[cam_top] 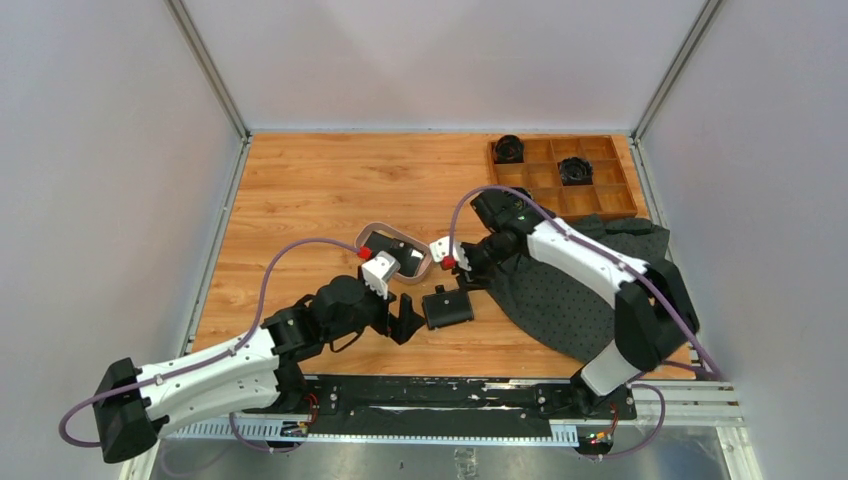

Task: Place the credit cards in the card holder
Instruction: Close the card holder at the center of the board.

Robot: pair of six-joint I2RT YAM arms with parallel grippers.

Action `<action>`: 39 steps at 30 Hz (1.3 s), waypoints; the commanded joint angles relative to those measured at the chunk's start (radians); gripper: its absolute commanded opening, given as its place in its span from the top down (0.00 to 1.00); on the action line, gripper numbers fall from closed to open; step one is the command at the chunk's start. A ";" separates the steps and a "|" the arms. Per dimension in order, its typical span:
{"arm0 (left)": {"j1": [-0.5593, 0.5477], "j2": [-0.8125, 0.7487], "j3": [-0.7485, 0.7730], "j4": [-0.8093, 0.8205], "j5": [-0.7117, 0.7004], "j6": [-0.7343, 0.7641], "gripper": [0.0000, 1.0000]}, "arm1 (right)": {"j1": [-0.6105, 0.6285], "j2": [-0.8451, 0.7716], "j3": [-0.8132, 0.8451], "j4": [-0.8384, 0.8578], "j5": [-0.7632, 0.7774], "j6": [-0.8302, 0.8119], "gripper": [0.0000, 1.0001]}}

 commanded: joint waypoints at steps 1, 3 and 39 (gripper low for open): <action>0.025 0.095 0.124 0.015 0.076 0.127 0.00 | -0.032 -0.134 -0.092 -0.035 -0.126 0.166 0.50; 0.041 0.161 0.168 -0.012 0.108 0.158 0.00 | -0.046 -0.160 -0.129 -0.053 -0.165 0.205 0.50; 0.257 0.790 0.540 -0.154 0.377 0.286 0.31 | -0.196 0.048 -0.032 -0.092 -0.156 0.407 0.61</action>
